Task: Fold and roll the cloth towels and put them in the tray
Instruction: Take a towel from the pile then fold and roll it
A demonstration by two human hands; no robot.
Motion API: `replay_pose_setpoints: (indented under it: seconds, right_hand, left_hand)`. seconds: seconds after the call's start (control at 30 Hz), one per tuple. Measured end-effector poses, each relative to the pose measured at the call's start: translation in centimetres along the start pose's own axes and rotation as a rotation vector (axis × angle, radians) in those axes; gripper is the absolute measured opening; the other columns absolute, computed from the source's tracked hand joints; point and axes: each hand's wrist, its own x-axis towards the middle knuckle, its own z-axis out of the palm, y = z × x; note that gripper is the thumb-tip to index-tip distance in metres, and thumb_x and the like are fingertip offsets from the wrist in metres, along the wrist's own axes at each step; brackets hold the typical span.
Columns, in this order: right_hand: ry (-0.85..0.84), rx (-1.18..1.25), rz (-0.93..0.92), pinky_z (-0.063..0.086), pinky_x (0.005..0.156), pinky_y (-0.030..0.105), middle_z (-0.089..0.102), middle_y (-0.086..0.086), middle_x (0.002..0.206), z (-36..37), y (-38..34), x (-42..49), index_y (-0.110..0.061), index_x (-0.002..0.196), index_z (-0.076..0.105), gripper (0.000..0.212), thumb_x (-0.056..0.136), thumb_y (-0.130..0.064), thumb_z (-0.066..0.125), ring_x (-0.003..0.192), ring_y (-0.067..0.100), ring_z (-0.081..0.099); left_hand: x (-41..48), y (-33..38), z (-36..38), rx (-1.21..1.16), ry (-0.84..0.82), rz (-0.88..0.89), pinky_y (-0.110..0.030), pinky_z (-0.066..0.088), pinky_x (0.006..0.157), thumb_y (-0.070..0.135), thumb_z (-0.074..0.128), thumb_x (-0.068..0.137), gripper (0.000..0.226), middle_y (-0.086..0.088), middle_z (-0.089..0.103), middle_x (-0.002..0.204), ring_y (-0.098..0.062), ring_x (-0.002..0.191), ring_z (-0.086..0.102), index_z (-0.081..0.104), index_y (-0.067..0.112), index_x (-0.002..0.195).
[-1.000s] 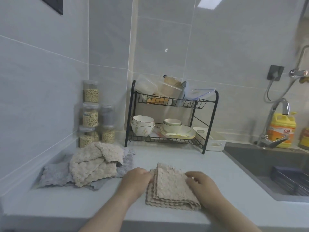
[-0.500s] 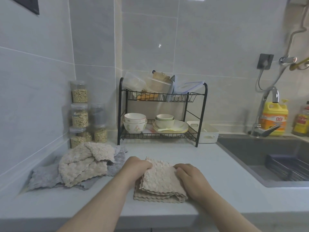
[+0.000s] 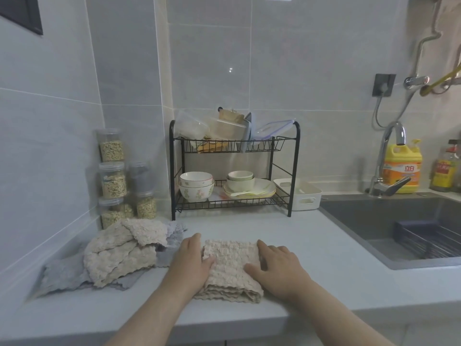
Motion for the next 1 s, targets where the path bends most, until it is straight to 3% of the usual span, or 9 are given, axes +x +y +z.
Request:
replay_pose_setpoints:
  seconds: [0.1,0.17,0.27,0.4,0.53,0.67,0.8,0.9,1.0]
  right_hand:
    - [-0.023,-0.011,0.042,0.035,0.093,0.034,0.046,-0.004,0.098,-0.2,-0.1,0.0,-0.027,0.081,0.042,0.050,0.076,-0.075,0.031,0.108,0.022,0.044]
    - [-0.030,0.013,0.041,0.035,0.089,0.033,0.043,-0.008,0.092,-0.4,-0.2,0.1,-0.029,0.074,0.037,0.044,0.076,-0.073,0.037,0.104,0.020,0.044]
    - [0.016,0.231,0.034,0.037,0.070,0.027,0.048,-0.011,0.074,-0.9,-0.1,0.0,-0.029,0.070,0.037,0.032,0.080,-0.051,0.058,0.079,0.015,0.048]
    - [0.072,0.906,0.145,0.041,0.055,0.025,0.062,0.005,0.069,-2.1,0.5,-0.6,-0.009,0.089,0.049,0.015,0.085,-0.006,0.063,0.057,0.015,0.053]
    - [0.091,1.305,0.204,0.056,0.072,0.039,0.072,0.022,0.094,-2.4,2.1,0.0,-0.004,0.109,0.057,0.039,0.072,-0.002,0.069,0.084,0.034,0.069]
    - [0.015,1.258,0.191,0.055,0.062,0.030,0.075,0.016,0.087,-2.9,2.2,0.1,0.000,0.098,0.069,0.032,0.067,-0.007,0.070,0.078,0.027,0.072]
    - [0.119,1.291,0.169,0.053,0.056,0.024,0.075,0.012,0.082,-2.7,2.8,0.1,-0.001,0.100,0.067,0.026,0.075,0.007,0.068,0.071,0.018,0.071]
    - [0.096,1.347,0.130,0.056,0.063,0.030,0.074,0.016,0.089,-2.7,2.7,-0.1,-0.003,0.101,0.067,0.026,0.075,-0.002,0.070,0.080,0.024,0.072]
    - [-0.024,1.325,0.204,0.057,0.080,0.047,0.071,0.024,0.097,-2.8,2.2,-0.1,0.001,0.104,0.067,0.040,0.067,-0.014,0.070,0.091,0.040,0.069]
  left_hand:
    - [-0.2,0.0,0.1,0.250,0.062,-0.021,-0.039,0.032,0.109,0.047,0.035,0.098,0.040,-0.006,0.050,0.130,-0.022,0.125,0.040,0.056,0.015,0.110]
    - [-0.7,0.5,-0.2,0.280,0.002,-0.036,-0.038,0.040,0.098,0.052,0.028,0.096,0.044,-0.001,0.057,0.105,-0.020,0.101,0.050,0.056,0.019,0.087]
    - [-0.7,1.2,-0.6,0.202,-0.044,-0.017,-0.031,0.041,0.069,0.063,0.041,0.088,0.046,0.004,0.051,0.082,-0.014,0.075,0.049,0.046,0.019,0.075]
    - [0.7,3.0,-0.1,-0.250,-0.145,-0.040,-0.026,0.036,0.061,0.035,0.059,0.091,0.025,-0.002,0.051,0.083,-0.012,0.071,0.046,0.045,0.015,0.084]
    - [1.5,5.4,1.2,-0.887,-0.157,-0.189,-0.036,0.055,0.073,-0.001,0.064,0.087,0.024,-0.018,0.065,0.099,-0.022,0.081,0.067,0.051,0.008,0.104]
    - [2.1,5.5,2.6,-0.938,-0.183,-0.180,-0.028,0.054,0.055,-0.007,0.068,0.081,0.032,-0.012,0.072,0.081,-0.019,0.067,0.070,0.052,0.005,0.106]
    - [2.5,5.2,2.4,-1.042,-0.301,-0.226,-0.033,0.057,0.066,-0.004,0.084,0.057,0.051,-0.022,0.072,0.092,-0.030,0.081,0.071,0.064,-0.004,0.104]
    - [1.8,5.9,2.2,-1.049,-0.373,-0.189,-0.039,0.057,0.076,-0.003,0.088,0.040,0.057,-0.022,0.073,0.091,-0.034,0.086,0.071,0.071,-0.006,0.094]
    - [1.8,5.5,2.1,-1.124,-0.285,-0.227,-0.047,0.055,0.081,-0.014,0.078,0.055,0.045,-0.026,0.072,0.089,-0.038,0.082,0.070,0.064,-0.008,0.098]
